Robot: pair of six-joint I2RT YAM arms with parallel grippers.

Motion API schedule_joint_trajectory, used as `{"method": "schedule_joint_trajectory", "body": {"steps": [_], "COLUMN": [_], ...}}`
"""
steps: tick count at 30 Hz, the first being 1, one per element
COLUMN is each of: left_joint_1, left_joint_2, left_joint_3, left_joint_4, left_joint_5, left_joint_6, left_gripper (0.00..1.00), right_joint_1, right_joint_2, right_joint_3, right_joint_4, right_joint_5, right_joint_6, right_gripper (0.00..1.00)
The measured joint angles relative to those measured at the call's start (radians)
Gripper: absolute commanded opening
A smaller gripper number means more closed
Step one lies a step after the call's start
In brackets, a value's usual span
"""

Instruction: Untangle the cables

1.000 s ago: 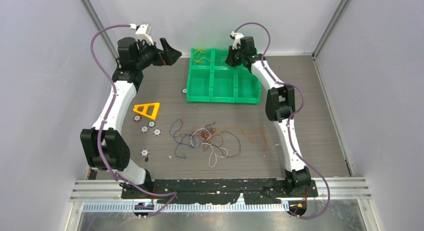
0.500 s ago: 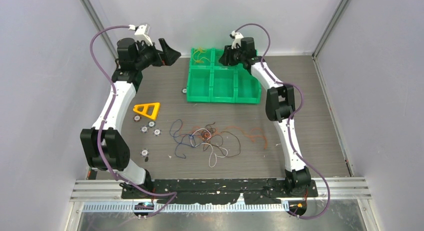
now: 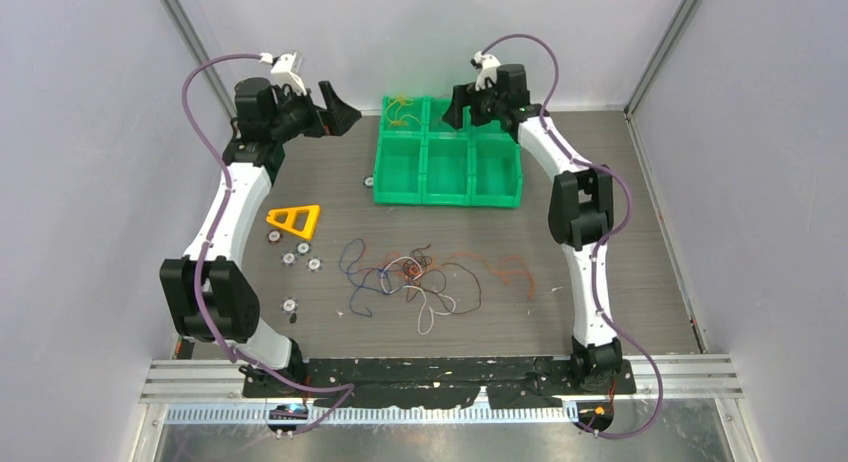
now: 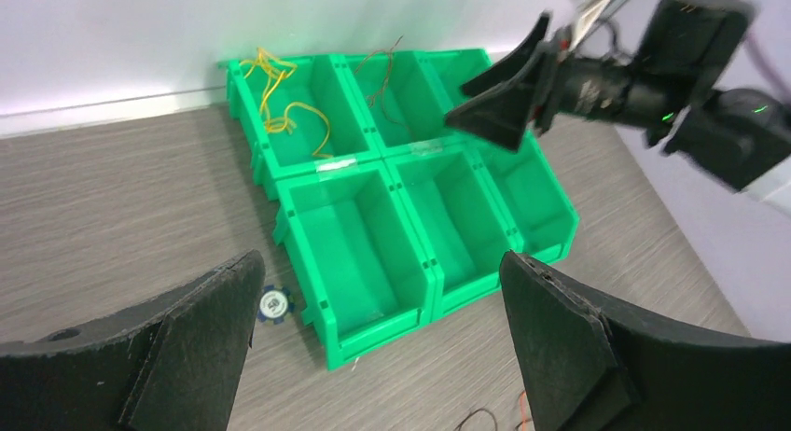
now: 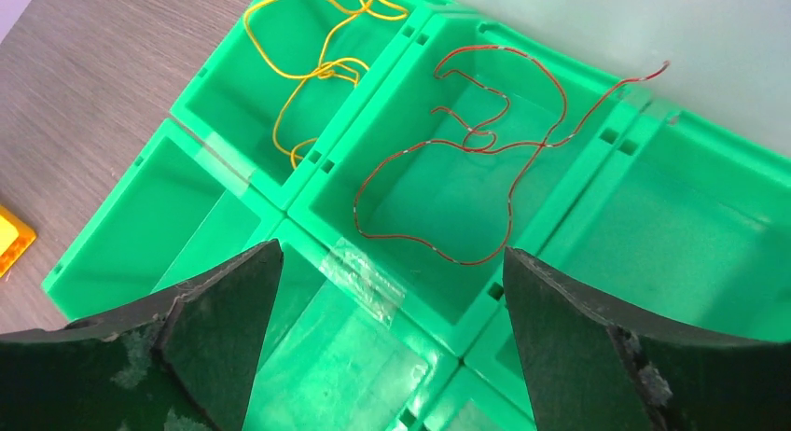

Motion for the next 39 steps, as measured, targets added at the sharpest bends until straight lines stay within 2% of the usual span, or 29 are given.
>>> {"method": "schedule_joint_trajectory", "body": {"steps": [3,7,12,14,17,20,23,26,30,32,34,35,36,38,39], "left_joint_1": [0.000,0.002,-0.004,-0.022,-0.087,-0.214,-0.312,-0.346,-0.373,-0.395,-0.426,-0.444,-0.464,-0.509,-0.532], "left_joint_2": [-0.004,-0.015,-0.071,-0.121,-0.184,-0.232,-0.243,-0.243,-0.241,-0.226,-0.196,-0.178,-0.161,-0.134,-0.130], "left_joint_3": [0.013,0.042,0.024,-0.032,-0.138,-0.269,-0.353,-0.391,-0.397,-0.396,-0.396,-0.397,-0.398,-0.412,-0.416], "left_joint_4": [-0.079,-0.247,-0.497,-0.594,-0.663,-0.692,-0.687,-0.665,-0.626,-0.607,-0.595,-0.589,-0.581,-0.552,-0.547], "left_joint_5": [-0.003,0.024,0.148,0.183,0.186,0.153,0.134,0.119,0.084,0.048,0.009,-0.013,-0.034,-0.085,-0.095], "left_joint_6": [0.057,0.192,0.411,0.512,0.587,0.616,0.602,0.558,0.521,0.505,0.495,0.488,0.482,0.476,0.475], "left_gripper": [1.00,1.00,0.99,1.00,1.00,1.00,0.99,1.00,0.99,1.00,1.00,1.00,1.00,0.99,1.00], "right_joint_1": [-0.009,-0.015,-0.008,-0.003,0.016,0.053,0.110,0.159,0.207,0.222,0.238,0.244,0.248,0.253,0.254], "right_joint_2": [-0.057,-0.214,-0.562,-0.710,-0.875,-0.928,-0.905,-0.892,-0.863,-0.838,-0.807,-0.790,-0.771,-0.737,-0.731], "right_joint_3": [-0.011,-0.073,-0.329,-0.463,-0.675,-0.858,-1.014,-1.107,-1.127,-1.128,-1.136,-1.144,-1.152,-1.168,-1.166], "right_joint_4": [-0.052,-0.227,-0.458,-0.540,-0.622,-0.680,-0.699,-0.698,-0.662,-0.628,-0.585,-0.565,-0.549,-0.526,-0.523], "right_joint_5": [-0.015,-0.056,-0.061,-0.044,-0.001,0.061,0.130,0.189,0.249,0.276,0.306,0.322,0.338,0.362,0.369], "right_joint_6": [-0.058,-0.216,-0.442,-0.516,-0.580,-0.597,-0.587,-0.561,-0.530,-0.522,-0.513,-0.511,-0.508,-0.505,-0.500], "right_gripper": [0.96,0.96,0.95,0.94,0.94,0.94,0.95,0.98,0.98,0.94,0.83,0.72,0.68,0.46,0.40]}}
